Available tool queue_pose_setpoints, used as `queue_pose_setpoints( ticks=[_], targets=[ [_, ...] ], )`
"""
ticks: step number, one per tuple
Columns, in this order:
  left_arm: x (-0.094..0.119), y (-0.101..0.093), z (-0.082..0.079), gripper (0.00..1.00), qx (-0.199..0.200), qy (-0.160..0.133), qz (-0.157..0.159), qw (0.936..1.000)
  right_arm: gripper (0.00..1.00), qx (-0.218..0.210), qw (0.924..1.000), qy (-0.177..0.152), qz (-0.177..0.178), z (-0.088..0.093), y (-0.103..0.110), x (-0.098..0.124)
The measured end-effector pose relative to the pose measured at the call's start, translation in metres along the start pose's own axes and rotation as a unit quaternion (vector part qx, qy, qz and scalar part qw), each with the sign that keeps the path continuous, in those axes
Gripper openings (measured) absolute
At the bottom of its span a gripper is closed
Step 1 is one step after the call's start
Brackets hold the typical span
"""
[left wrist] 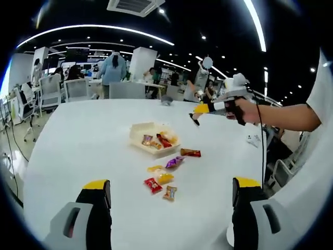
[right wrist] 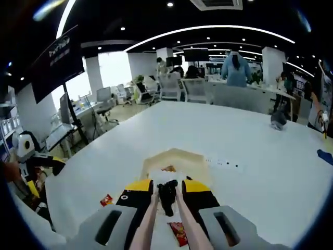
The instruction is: Place the target food into the container with the food tongs after gripping and lifting it, then release it inside without dropping or visibly crushing the food.
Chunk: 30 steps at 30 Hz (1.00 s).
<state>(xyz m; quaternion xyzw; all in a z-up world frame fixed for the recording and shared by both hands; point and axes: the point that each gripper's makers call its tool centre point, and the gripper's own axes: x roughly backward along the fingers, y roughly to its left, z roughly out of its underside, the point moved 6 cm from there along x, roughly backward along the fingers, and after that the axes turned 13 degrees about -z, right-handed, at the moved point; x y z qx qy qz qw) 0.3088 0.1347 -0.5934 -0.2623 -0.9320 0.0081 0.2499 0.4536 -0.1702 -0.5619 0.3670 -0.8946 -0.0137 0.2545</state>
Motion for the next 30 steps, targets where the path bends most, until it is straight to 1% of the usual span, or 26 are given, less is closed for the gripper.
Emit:
queue_pose_setpoints(
  ticks=[4,6,9,12,14,15,16,17,20,22,23,25,26,28,30],
  targets=[
    [-0.001,0.003,-0.001,0.98,0.002,0.002,-0.002,1.0000,0.21,0.004,1.0000,0.003,-0.006,-0.008,-0.003,-0.019],
    [-0.002,0.005,-0.001,0.97,0.003,0.004,-0.004,1.0000,0.21,0.005,0.9999,0.002,-0.009,-0.012,-0.004,-0.025],
    [-0.003,0.006,-0.001,0.98,0.004,0.002,-0.004,1.0000,0.21,0.010,0.9999,0.002,-0.010,-0.018,-0.007,-0.038],
    [-0.007,0.005,-0.001,0.99,0.005,0.007,-0.007,0.9999,0.21,0.010,0.9999,0.000,-0.014,-0.021,-0.009,-0.048],
    [-0.010,0.006,0.000,0.99,0.004,0.012,-0.018,0.9998,0.21,0.012,0.9998,0.002,-0.015,-0.022,-0.010,-0.054],
    [-0.012,0.008,0.000,0.99,-0.009,0.009,-0.034,0.9994,0.21,0.016,0.9997,0.005,-0.016,-0.023,-0.010,-0.058],
    [-0.013,0.009,0.000,0.99,-0.017,0.007,-0.040,0.9990,0.21,0.016,0.9997,0.005,-0.017,-0.024,-0.011,-0.063],
    [-0.014,0.008,-0.001,0.99,-0.021,0.004,-0.040,0.9990,0.21,0.016,0.9997,0.003,-0.018,-0.025,-0.011,-0.065],
    [-0.017,0.007,-0.004,0.99,-0.010,-0.003,-0.031,0.9995,0.21,0.019,0.9997,0.005,-0.016,-0.028,-0.014,-0.075],
    [-0.019,0.006,-0.006,0.99,0.015,0.000,-0.021,0.9997,0.21,0.018,0.9997,0.004,-0.016,-0.030,-0.019,-0.083],
    [-0.019,0.007,-0.007,0.99,0.018,-0.005,-0.021,0.9996,0.21,0.017,0.9997,0.003,-0.017,-0.031,-0.020,-0.085],
    [-0.019,0.006,-0.008,0.99,0.014,-0.011,-0.019,0.9997,0.21,0.015,0.9997,0.005,-0.018,-0.032,-0.020,-0.091],
    [-0.019,0.006,-0.007,0.99,0.012,-0.009,-0.019,0.9997,0.21,0.017,0.9996,0.008,-0.019,-0.032,-0.021,-0.096],
    [-0.018,0.008,-0.004,0.99,0.010,0.000,-0.021,0.9997,0.21,0.015,0.9996,0.012,-0.020,-0.032,-0.021,-0.099],
    [-0.017,0.009,-0.003,0.99,0.008,0.001,-0.024,0.9997,0.20,0.015,0.9996,0.015,-0.019,-0.031,-0.022,-0.101]
  ],
)
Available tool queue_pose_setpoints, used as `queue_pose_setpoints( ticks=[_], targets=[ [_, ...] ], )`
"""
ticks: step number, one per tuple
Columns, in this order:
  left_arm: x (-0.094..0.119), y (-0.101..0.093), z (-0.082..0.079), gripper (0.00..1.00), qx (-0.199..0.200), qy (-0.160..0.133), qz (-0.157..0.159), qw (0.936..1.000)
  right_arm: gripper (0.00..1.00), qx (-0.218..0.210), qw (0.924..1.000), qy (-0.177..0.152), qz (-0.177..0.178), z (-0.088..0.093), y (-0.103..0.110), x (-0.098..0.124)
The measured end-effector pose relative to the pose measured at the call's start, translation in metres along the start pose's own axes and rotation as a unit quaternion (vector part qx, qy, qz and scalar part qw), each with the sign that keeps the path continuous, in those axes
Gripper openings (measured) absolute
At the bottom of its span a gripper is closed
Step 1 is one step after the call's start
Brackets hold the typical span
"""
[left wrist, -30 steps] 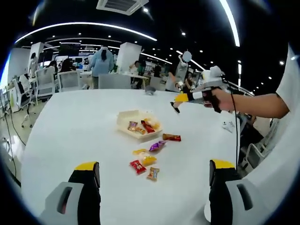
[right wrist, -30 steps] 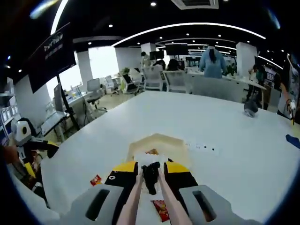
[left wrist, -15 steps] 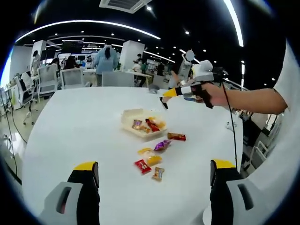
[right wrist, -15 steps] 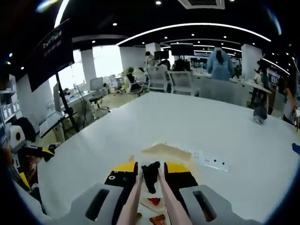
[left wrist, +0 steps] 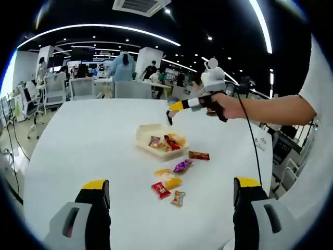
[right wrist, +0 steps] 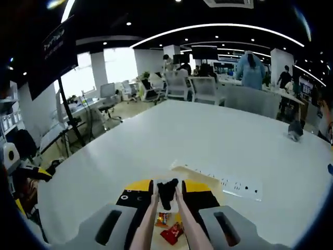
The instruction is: Place the target food into the container with the food tongs after gripping and lifting it, then release it inside without dropping or visibly crushing the food.
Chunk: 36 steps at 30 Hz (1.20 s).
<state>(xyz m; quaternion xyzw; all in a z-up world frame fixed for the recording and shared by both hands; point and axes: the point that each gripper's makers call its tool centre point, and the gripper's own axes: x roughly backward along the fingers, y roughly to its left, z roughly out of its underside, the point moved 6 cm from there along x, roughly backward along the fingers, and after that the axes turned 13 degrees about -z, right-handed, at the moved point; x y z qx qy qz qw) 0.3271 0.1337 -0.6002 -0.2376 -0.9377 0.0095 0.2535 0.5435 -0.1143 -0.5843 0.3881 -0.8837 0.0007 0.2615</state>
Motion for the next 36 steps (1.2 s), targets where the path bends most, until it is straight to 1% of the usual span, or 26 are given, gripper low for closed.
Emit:
queue_pose_setpoints(
  ticks=[2,5,6,8,9,12,14,16,17,19,23,27,29,31,34,36],
  targets=[
    [0.002,0.002,0.004,0.99,0.003,0.004,-0.002,1.0000,0.20,-0.002,1.0000,0.000,0.000,-0.001,-0.001,-0.001],
    [0.004,0.002,0.006,0.99,0.007,0.004,-0.003,1.0000,0.21,-0.003,1.0000,-0.006,0.003,-0.006,-0.003,0.001],
    [0.004,0.002,0.006,0.99,0.007,0.006,-0.003,1.0000,0.21,0.000,0.9999,-0.010,0.000,-0.010,-0.001,0.002],
    [0.005,0.003,0.007,0.99,0.004,0.006,-0.005,1.0000,0.21,0.006,0.9999,-0.012,0.005,-0.012,-0.001,0.003],
    [0.005,0.003,0.006,0.99,0.005,0.004,-0.005,1.0000,0.23,0.005,0.9999,-0.009,0.011,-0.012,-0.002,0.003],
    [0.007,0.002,0.003,0.99,0.006,-0.004,-0.006,1.0000,0.26,-0.014,0.9996,-0.023,0.006,-0.012,-0.002,0.005],
    [0.009,0.001,0.001,0.99,0.004,-0.010,-0.005,0.9999,0.27,-0.007,0.9998,-0.018,0.012,-0.012,0.000,0.009],
    [0.009,0.000,0.001,0.99,-0.001,-0.014,-0.006,0.9999,0.27,-0.003,0.9997,-0.019,0.012,-0.012,0.001,0.012],
    [0.007,0.000,0.003,0.99,-0.012,-0.016,-0.007,0.9998,0.27,-0.008,0.9997,-0.021,0.012,-0.012,0.002,0.015],
    [0.003,-0.002,0.005,0.99,-0.029,-0.010,-0.010,0.9995,0.27,-0.012,0.9995,-0.026,0.013,-0.013,0.005,0.021],
    [0.003,-0.011,0.001,0.99,-0.044,-0.015,-0.004,0.9989,0.28,-0.011,0.9994,-0.030,0.015,-0.012,0.011,0.037],
    [0.004,-0.019,-0.004,0.99,-0.046,-0.024,-0.004,0.9987,0.28,-0.010,0.9992,-0.035,0.016,-0.009,0.020,0.055],
    [0.003,-0.025,-0.004,0.99,-0.047,-0.026,-0.007,0.9985,0.27,-0.006,0.9992,-0.035,0.020,-0.004,0.027,0.067],
    [0.001,-0.032,-0.004,0.99,-0.054,-0.023,-0.013,0.9982,0.27,-0.015,0.9990,-0.041,0.007,-0.001,0.035,0.075],
    [0.003,-0.046,-0.006,0.99,-0.064,-0.030,-0.016,0.9974,0.27,-0.001,0.9988,-0.048,0.003,0.005,0.045,0.091],
    [0.002,-0.054,-0.005,1.00,-0.064,-0.038,-0.019,0.9970,0.27,-0.002,0.9986,-0.052,-0.003,0.011,0.052,0.102]
  ],
)
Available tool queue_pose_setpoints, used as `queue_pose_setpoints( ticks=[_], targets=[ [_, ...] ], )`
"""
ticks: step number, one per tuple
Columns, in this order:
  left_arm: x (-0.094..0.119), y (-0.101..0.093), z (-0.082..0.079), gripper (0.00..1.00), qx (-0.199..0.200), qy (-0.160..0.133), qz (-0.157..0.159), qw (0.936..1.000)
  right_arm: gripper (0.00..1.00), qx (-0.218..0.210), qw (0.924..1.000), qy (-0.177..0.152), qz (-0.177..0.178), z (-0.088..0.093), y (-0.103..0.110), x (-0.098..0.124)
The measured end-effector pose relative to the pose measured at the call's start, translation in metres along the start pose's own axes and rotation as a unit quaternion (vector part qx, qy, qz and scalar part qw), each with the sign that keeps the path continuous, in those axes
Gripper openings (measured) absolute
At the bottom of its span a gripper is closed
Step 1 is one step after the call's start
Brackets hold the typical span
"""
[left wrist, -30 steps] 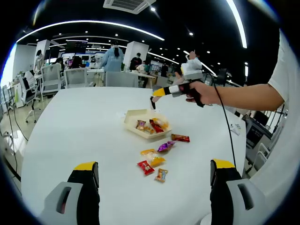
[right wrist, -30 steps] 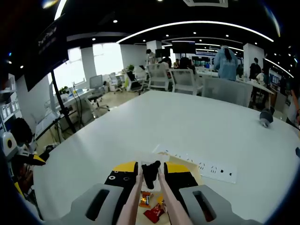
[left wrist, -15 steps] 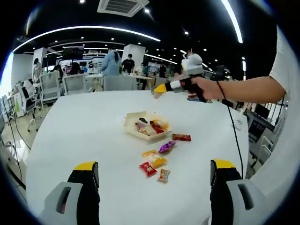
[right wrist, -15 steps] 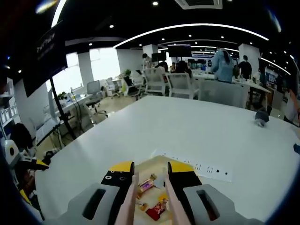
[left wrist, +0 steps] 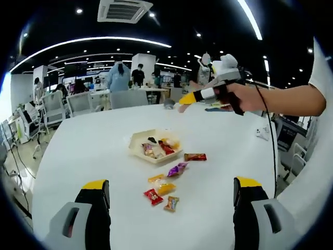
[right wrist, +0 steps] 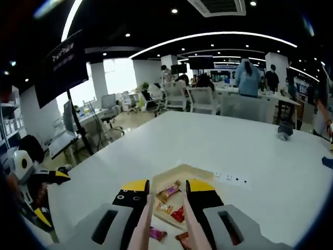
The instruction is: Place the target food into the container with the food tongs after gripping and lifting it, then release it inside without dropping or visibly crushing the food.
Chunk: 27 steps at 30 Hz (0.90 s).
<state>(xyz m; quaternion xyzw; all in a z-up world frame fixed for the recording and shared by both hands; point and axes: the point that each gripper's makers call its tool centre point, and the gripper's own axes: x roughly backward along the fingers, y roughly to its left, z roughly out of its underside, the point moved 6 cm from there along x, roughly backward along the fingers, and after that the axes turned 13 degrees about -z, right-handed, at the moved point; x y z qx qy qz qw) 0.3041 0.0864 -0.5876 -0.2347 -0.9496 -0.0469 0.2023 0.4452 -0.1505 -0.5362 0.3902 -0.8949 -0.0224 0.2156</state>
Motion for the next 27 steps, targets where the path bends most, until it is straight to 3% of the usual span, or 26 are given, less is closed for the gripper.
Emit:
queue_pose_setpoints(
  ticks=[3,5,7,10,11,15,17,19,21,23,27],
  targets=[
    [-0.009,-0.009,0.012,1.00,0.001,-0.001,-0.007,1.0000,0.27,0.014,0.9998,0.005,-0.011,0.011,0.007,0.017],
    [-0.016,-0.015,0.027,1.00,0.005,0.014,-0.015,0.9998,0.27,0.017,0.9997,0.009,-0.018,0.018,0.011,0.027],
    [-0.021,-0.021,0.040,1.00,-0.050,0.025,-0.019,0.9982,0.27,0.020,0.9995,0.008,-0.021,0.021,0.012,0.033],
    [-0.028,-0.027,0.052,1.00,-0.070,0.058,-0.018,0.9957,0.27,0.014,0.9995,0.003,-0.029,0.029,0.015,0.048],
    [-0.031,-0.026,0.052,1.00,-0.072,0.060,-0.026,0.9953,0.27,0.011,0.9994,-0.001,-0.033,0.031,0.016,0.052],
    [-0.036,-0.001,0.053,1.00,-0.057,0.083,-0.121,0.9876,0.27,0.020,0.9990,-0.001,-0.041,0.042,0.024,0.062],
    [-0.029,0.002,0.058,1.00,-0.064,0.107,-0.139,0.9824,0.27,0.023,0.9989,-0.003,-0.042,0.045,0.026,0.065],
    [-0.025,0.003,0.057,1.00,-0.077,0.116,-0.148,0.9791,0.27,0.021,0.9988,-0.006,-0.044,0.049,0.029,0.070],
    [-0.021,-0.001,0.053,1.00,-0.076,0.100,-0.142,0.9819,0.27,0.014,0.9989,-0.011,-0.044,0.052,0.032,0.073],
    [-0.020,-0.002,0.041,1.00,-0.046,0.077,-0.149,0.9847,0.27,0.014,0.9987,-0.011,-0.047,0.056,0.037,0.075],
    [-0.025,-0.009,0.039,1.00,-0.062,0.085,-0.124,0.9867,0.27,0.019,0.9988,-0.005,-0.045,0.056,0.043,0.075]
  ],
)
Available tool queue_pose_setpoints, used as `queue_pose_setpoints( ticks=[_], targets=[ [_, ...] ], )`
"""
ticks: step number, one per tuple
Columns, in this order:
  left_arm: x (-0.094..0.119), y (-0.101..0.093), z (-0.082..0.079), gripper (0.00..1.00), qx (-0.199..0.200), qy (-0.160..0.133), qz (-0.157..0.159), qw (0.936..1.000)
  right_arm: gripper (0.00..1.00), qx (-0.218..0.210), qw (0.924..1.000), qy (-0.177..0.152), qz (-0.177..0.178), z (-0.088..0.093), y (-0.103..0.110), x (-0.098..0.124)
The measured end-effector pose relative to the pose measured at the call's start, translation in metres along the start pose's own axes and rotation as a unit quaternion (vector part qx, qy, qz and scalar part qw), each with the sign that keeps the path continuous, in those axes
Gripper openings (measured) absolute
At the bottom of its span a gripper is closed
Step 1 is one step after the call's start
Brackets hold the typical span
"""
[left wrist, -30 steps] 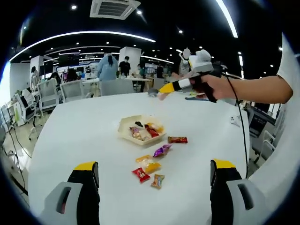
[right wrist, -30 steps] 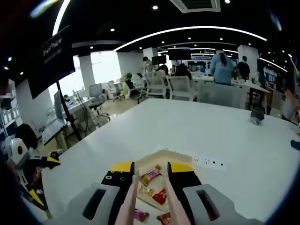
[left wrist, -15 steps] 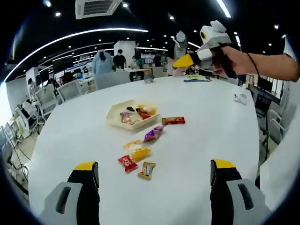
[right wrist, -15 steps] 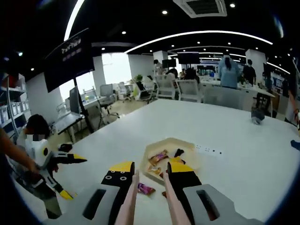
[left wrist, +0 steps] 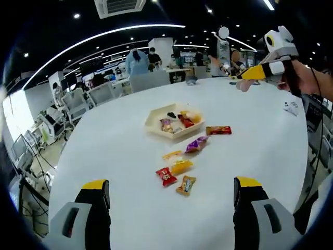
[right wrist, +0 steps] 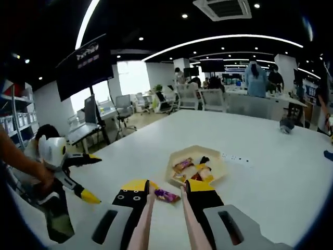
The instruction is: Place the target food into the container with the food tongs after gripping and lifting it, then release it inside without dropping or visibly crushing the food.
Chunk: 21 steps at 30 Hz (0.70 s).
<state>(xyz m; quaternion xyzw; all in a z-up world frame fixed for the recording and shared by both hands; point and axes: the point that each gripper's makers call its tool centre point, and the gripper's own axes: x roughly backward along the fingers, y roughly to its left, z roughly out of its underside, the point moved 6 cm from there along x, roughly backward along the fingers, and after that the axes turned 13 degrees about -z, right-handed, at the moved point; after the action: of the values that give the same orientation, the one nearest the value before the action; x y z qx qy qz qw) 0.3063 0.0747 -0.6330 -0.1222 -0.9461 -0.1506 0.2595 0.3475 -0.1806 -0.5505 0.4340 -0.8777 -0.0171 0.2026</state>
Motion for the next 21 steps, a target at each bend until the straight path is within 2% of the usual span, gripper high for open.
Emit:
queue_pose_setpoints(
  ticks=[1,2,3,4,5,6,7,9,13,15,18,21],
  targets=[
    [0.001,-0.003,-0.004,1.00,0.006,-0.003,0.008,0.9999,0.27,-0.005,1.0000,-0.005,-0.002,-0.002,0.003,0.001],
    [0.000,-0.007,-0.010,1.00,0.023,-0.028,0.022,0.9991,0.27,-0.006,1.0000,-0.005,0.002,-0.002,0.005,0.001],
    [0.000,-0.008,-0.012,1.00,0.028,-0.028,0.026,0.9989,0.27,-0.005,1.0000,-0.003,0.003,-0.002,0.007,0.001],
    [0.001,-0.010,-0.014,1.00,0.028,-0.032,0.032,0.9986,0.27,-0.004,1.0000,-0.001,0.005,-0.002,0.008,0.000],
    [0.003,-0.014,-0.019,1.00,0.028,-0.051,0.051,0.9970,0.27,-0.006,0.9999,0.001,0.010,0.000,0.010,0.000],
    [0.005,-0.018,-0.022,1.00,0.020,-0.057,0.066,0.9960,0.27,-0.006,0.9999,0.004,0.014,0.002,0.012,-0.002],
    [0.007,-0.018,-0.023,1.00,0.011,-0.060,0.069,0.9958,0.27,-0.005,0.9998,0.011,0.017,0.004,0.015,-0.002],
    [0.015,-0.023,-0.025,1.00,0.013,-0.055,0.094,0.9940,0.27,-0.006,0.9995,0.011,0.030,0.007,0.020,-0.001],
    [0.025,-0.018,-0.028,1.00,0.008,-0.072,0.109,0.9914,0.27,-0.010,0.9987,0.013,0.048,0.011,0.031,-0.002],
    [0.030,-0.014,-0.026,1.00,-0.001,-0.075,0.115,0.9905,0.27,-0.013,0.9980,0.026,0.056,0.014,0.036,-0.004],
    [0.034,-0.010,-0.021,1.00,-0.013,-0.075,0.121,0.9897,0.27,-0.007,0.9973,0.023,0.069,0.015,0.041,-0.003],
    [0.039,-0.009,-0.012,1.00,-0.020,-0.060,0.136,0.9886,0.27,0.005,0.9960,0.019,0.088,0.016,0.047,0.001]
  ],
)
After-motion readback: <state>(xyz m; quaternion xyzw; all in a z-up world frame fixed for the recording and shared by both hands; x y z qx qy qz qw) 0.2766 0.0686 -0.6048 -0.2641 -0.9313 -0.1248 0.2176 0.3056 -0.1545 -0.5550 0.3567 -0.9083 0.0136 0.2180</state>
